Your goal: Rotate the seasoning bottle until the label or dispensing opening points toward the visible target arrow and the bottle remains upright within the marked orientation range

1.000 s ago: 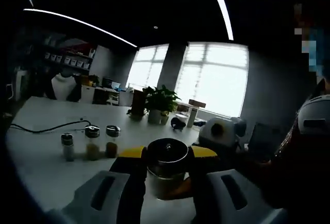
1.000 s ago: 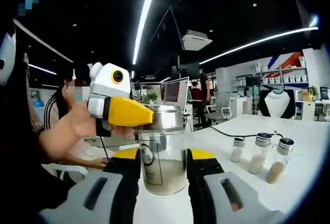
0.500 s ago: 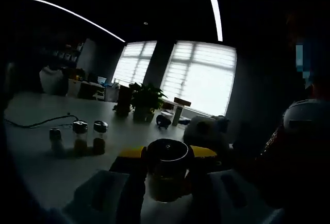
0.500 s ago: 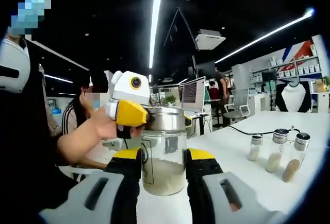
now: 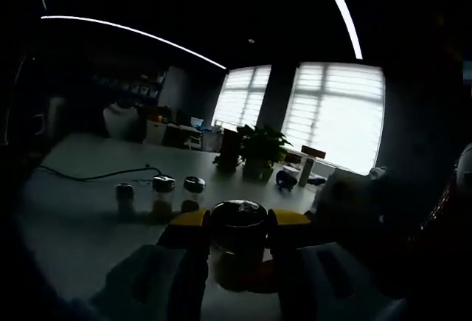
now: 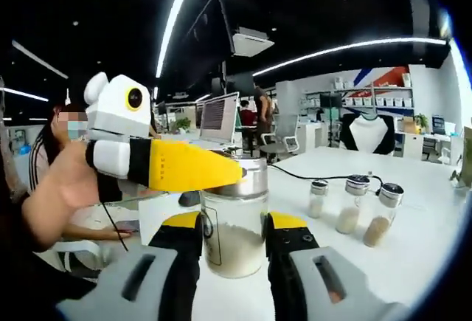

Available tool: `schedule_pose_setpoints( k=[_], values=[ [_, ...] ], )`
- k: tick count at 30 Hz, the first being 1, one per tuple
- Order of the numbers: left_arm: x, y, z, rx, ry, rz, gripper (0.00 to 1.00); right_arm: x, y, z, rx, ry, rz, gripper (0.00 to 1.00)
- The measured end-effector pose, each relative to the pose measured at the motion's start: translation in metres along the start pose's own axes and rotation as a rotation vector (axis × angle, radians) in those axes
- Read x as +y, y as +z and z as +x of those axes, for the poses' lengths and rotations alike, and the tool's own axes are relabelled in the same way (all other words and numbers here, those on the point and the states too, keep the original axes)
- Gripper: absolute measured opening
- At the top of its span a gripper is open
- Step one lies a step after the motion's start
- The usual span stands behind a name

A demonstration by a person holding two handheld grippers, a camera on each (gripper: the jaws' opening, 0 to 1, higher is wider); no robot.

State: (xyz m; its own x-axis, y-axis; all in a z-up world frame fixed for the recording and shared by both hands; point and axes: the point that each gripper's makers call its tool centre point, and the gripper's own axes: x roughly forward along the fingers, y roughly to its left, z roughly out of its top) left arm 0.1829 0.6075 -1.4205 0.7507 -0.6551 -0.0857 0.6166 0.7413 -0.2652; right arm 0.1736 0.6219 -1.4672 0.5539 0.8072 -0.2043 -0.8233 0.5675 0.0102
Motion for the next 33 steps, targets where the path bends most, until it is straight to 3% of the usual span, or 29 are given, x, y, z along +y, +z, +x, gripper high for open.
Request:
schedule_pose_setpoints(
  k=[7,14,19,22,29,33],
  values=[
    [0.011,-0.008,-0.002,0.035,0.116,0.022,0.33,-0.004,-0.009,0.016,0.033,-0.126,-0.146,0.31],
    [0.014,-0.015,-0.006,0.063,0.123,0.054,0.32,-0.003,-0.015,0.018,0.034,-0.121,-0.144,0.31],
    [0.023,-0.024,-0.008,0.087,0.108,0.058,0.32,0.000,-0.024,0.019,0.057,-0.063,-0.132,0.34],
    [0.047,-0.029,-0.015,0.090,0.138,0.044,0.32,-0.003,-0.035,0.014,0.085,-0.051,-0.140,0.40],
    [0.096,-0.052,-0.032,0.114,0.203,0.031,0.32,-0.009,-0.064,0.005,0.138,-0.019,-0.077,0.33],
    [0.128,-0.066,-0.041,0.132,0.289,0.046,0.32,-0.007,-0.072,0.003,0.144,-0.004,-0.035,0.30]
  ],
)
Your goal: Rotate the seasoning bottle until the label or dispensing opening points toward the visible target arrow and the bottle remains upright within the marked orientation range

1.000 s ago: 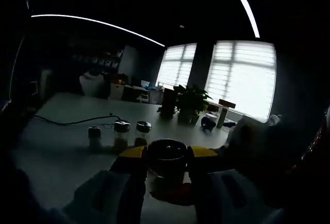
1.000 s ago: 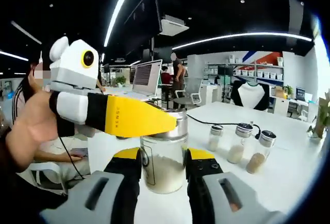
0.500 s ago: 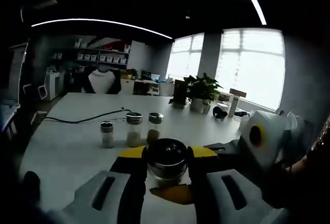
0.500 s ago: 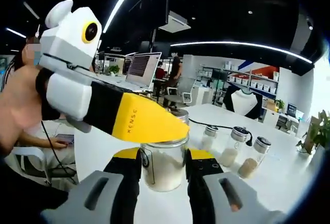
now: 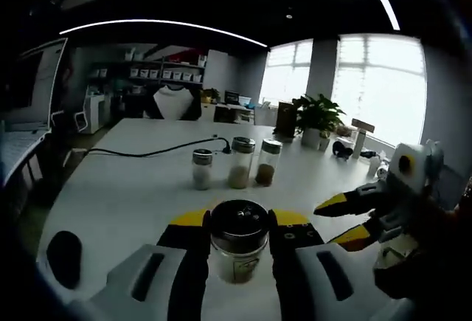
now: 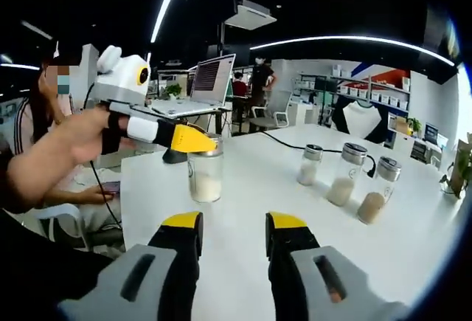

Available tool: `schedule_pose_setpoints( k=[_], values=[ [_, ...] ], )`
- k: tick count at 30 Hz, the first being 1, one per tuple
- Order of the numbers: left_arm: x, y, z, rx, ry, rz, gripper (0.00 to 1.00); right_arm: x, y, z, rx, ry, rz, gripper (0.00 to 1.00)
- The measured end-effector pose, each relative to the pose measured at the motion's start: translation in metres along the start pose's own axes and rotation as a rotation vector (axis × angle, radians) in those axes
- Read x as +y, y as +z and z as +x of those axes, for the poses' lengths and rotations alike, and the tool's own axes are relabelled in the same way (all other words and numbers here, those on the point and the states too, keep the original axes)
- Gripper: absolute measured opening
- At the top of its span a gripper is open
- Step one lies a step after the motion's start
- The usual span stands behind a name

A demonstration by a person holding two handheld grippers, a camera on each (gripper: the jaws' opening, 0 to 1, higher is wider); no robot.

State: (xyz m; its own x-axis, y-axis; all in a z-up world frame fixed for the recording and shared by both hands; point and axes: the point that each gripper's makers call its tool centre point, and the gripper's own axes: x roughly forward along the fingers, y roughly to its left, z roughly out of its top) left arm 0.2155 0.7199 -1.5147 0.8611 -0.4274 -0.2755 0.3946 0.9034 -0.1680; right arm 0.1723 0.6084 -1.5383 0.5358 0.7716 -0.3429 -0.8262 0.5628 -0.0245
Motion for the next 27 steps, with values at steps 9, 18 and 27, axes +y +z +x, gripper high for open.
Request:
schedule_pose_setpoints(
  k=[9,18,27],
  values=[
    [0.029,-0.024,0.016,0.039,0.094,0.085,0.32,0.007,0.002,0.002,-0.008,0.024,0.005,0.27],
    [0.046,-0.023,0.029,0.034,0.105,0.080,0.32,0.007,0.003,0.003,-0.020,0.035,0.024,0.25],
    [0.050,-0.018,0.040,0.026,0.109,0.083,0.32,0.003,0.005,0.000,-0.032,0.029,0.031,0.23]
  ],
)
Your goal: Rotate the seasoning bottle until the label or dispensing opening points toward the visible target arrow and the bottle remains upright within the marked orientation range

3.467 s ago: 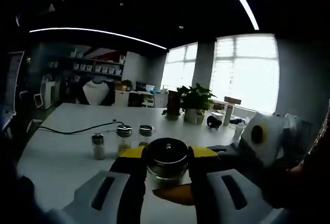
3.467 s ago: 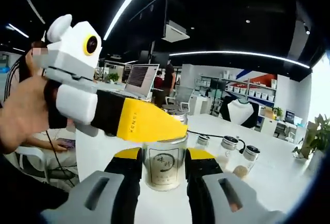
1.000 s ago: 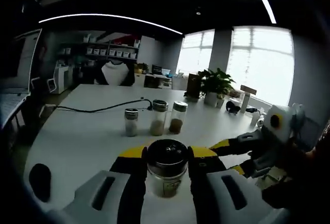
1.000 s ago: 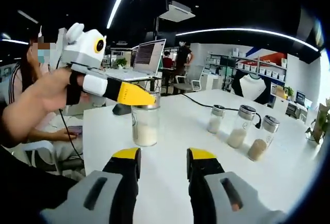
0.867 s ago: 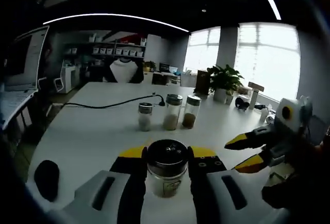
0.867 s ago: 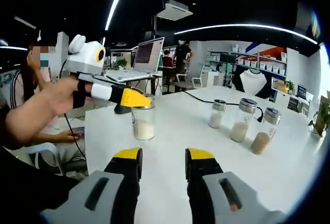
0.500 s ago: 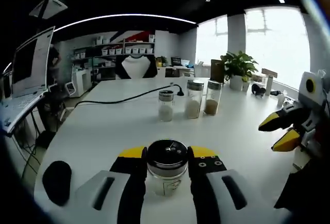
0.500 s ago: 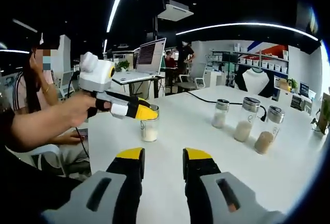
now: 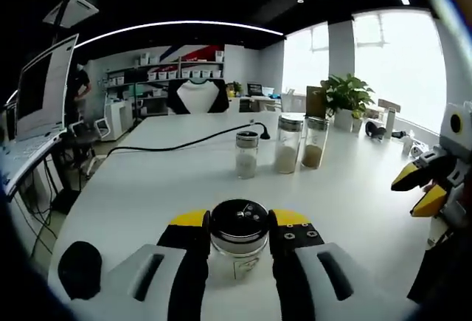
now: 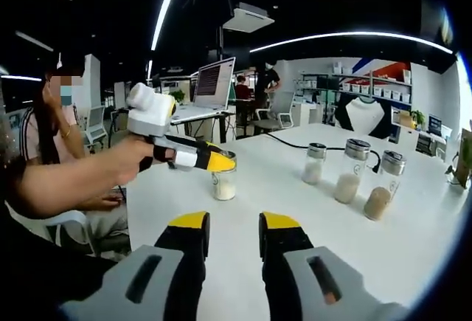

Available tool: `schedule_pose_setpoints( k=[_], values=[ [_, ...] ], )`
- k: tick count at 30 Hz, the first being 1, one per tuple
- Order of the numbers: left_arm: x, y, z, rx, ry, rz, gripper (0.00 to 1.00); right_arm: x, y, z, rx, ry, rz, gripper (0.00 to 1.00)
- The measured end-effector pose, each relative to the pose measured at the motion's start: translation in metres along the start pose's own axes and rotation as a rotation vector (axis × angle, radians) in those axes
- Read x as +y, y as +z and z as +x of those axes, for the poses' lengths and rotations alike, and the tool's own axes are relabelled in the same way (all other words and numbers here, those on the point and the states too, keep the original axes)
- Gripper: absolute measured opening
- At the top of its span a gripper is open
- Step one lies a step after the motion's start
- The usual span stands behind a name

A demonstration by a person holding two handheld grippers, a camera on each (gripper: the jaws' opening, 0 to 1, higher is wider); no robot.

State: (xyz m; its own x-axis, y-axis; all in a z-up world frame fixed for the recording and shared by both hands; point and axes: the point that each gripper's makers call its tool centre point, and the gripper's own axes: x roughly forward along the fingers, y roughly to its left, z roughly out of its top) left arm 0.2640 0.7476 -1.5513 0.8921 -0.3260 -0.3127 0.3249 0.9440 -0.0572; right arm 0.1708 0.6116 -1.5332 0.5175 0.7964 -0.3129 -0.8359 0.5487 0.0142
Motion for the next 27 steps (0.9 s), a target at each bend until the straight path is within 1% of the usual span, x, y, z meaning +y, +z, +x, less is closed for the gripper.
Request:
schedule_pose_setpoints(
  k=[5,14,18,23,27],
  values=[
    [0.004,0.001,0.006,-0.005,-0.002,0.004,0.32,0.000,0.000,0.000,-0.003,0.002,-0.002,0.23],
    [0.003,0.000,0.005,0.009,-0.012,0.014,0.33,-0.002,0.000,-0.002,-0.007,-0.005,0.008,0.25],
    [0.003,0.006,0.003,-0.010,-0.008,0.001,0.39,0.000,-0.001,-0.001,-0.006,0.001,0.009,0.25],
    [0.001,0.015,-0.005,-0.051,-0.002,-0.027,0.39,-0.002,-0.002,-0.001,-0.008,-0.005,0.010,0.26],
    [-0.003,0.022,-0.016,-0.084,-0.003,-0.048,0.39,-0.006,-0.006,0.001,-0.003,-0.019,0.016,0.27]
  ],
)
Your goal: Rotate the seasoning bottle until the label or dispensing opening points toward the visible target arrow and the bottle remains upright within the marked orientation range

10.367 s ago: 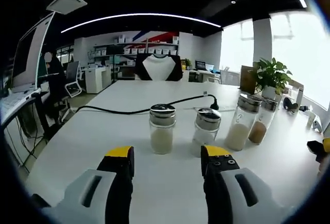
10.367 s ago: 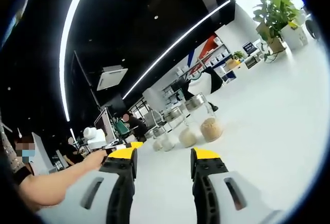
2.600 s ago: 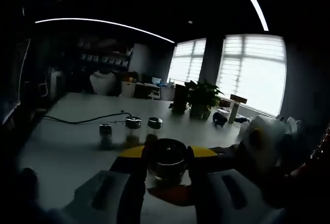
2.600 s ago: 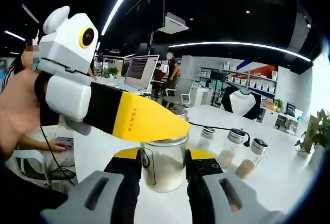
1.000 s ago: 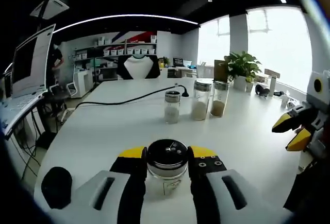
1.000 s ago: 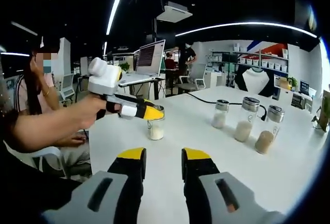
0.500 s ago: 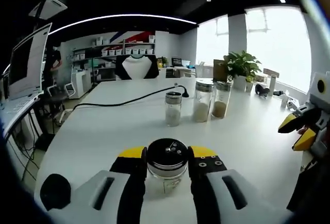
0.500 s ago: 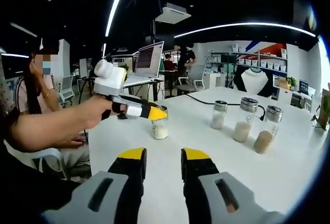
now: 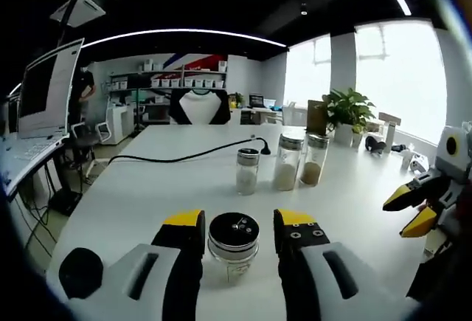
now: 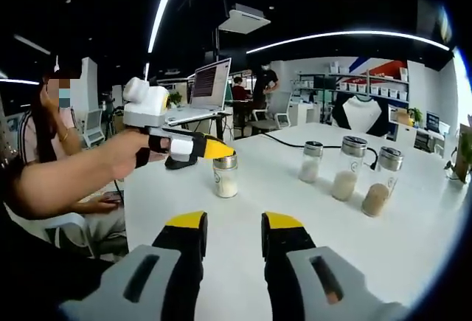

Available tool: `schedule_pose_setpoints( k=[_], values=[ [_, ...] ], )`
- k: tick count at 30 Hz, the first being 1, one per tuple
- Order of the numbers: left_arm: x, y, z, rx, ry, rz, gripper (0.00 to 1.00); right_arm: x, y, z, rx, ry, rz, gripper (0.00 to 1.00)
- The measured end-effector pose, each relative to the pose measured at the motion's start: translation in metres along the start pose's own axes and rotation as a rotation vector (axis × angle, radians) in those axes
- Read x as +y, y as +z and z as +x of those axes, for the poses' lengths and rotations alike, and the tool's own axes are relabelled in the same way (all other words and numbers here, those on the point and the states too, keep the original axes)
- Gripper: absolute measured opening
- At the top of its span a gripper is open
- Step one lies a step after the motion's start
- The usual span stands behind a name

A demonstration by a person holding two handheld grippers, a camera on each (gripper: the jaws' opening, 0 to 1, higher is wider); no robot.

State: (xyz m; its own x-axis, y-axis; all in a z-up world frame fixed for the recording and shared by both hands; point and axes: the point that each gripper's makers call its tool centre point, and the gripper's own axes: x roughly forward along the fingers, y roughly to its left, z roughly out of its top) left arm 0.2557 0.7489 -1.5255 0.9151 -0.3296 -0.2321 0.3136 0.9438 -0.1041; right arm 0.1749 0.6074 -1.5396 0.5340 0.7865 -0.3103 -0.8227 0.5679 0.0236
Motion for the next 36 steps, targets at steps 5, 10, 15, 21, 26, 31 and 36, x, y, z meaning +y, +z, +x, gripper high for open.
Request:
schedule_pose_setpoints(
  k=[5,10,15,21,26,31,36],
  values=[
    [-0.005,0.009,-0.013,-0.026,0.023,0.017,0.40,-0.009,-0.002,0.002,-0.010,-0.032,0.001,0.28],
    [-0.008,0.031,-0.034,-0.097,0.052,0.020,0.42,-0.027,-0.005,0.004,-0.030,-0.079,0.031,0.28],
    [-0.024,0.037,-0.048,-0.127,0.034,0.005,0.46,-0.044,-0.010,0.008,-0.032,-0.123,0.058,0.28],
    [-0.038,0.035,-0.059,-0.137,-0.001,-0.008,0.47,-0.061,-0.014,0.015,-0.024,-0.167,0.065,0.28],
    [-0.042,0.031,-0.064,-0.140,-0.019,-0.027,0.48,-0.070,-0.016,0.026,-0.019,-0.180,0.067,0.29],
    [-0.041,0.030,-0.067,-0.142,-0.037,-0.067,0.49,-0.075,-0.016,0.043,-0.009,-0.180,0.059,0.30],
    [-0.039,0.035,-0.067,-0.159,-0.040,-0.086,0.49,-0.086,-0.009,0.064,-0.015,-0.194,0.058,0.30]
  ],
)
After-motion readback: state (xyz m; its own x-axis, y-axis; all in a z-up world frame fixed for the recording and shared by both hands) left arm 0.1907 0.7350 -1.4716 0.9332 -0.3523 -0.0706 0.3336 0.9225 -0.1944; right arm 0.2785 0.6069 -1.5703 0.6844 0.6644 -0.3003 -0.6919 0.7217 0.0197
